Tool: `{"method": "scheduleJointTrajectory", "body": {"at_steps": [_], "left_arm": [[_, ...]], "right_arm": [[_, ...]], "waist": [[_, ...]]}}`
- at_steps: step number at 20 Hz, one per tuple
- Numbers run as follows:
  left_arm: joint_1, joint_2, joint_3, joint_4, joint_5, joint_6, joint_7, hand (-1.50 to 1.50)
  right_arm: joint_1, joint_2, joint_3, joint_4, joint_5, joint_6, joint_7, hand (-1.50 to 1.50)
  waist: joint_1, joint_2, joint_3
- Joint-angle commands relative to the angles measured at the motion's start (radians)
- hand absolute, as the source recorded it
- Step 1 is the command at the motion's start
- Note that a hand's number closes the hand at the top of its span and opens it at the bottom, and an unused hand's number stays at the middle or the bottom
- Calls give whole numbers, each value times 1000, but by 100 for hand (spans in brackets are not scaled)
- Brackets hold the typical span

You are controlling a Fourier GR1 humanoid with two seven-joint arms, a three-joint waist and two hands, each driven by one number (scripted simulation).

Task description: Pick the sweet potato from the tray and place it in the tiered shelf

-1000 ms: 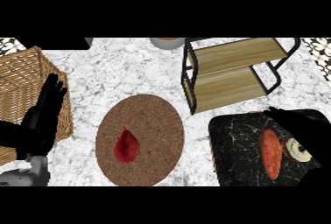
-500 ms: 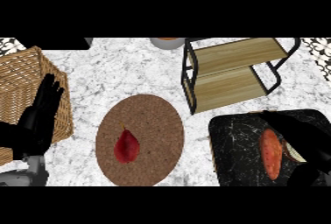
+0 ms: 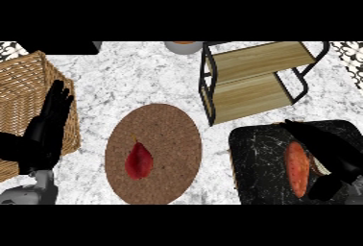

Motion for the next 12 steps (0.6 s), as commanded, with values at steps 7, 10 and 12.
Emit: {"method": "scheduleJointTrajectory", "body": {"at_steps": [7,10,12], "left_arm": [[57,-51,-28,-124,-77,6,73,0],[72,-85,-8,-20,-65,-19,-56,0],[27,-51,42,-13,-46,-45,-1,0]], "right_arm": [[51,62,-13,79,106,-33,-95,-150],[-12,132,30,161,146,-18,-58,150],[33,91,27,69,159,28,-88,150]], "waist": [[1,-1,0],[3,1,0],[-1,0,0]]}}
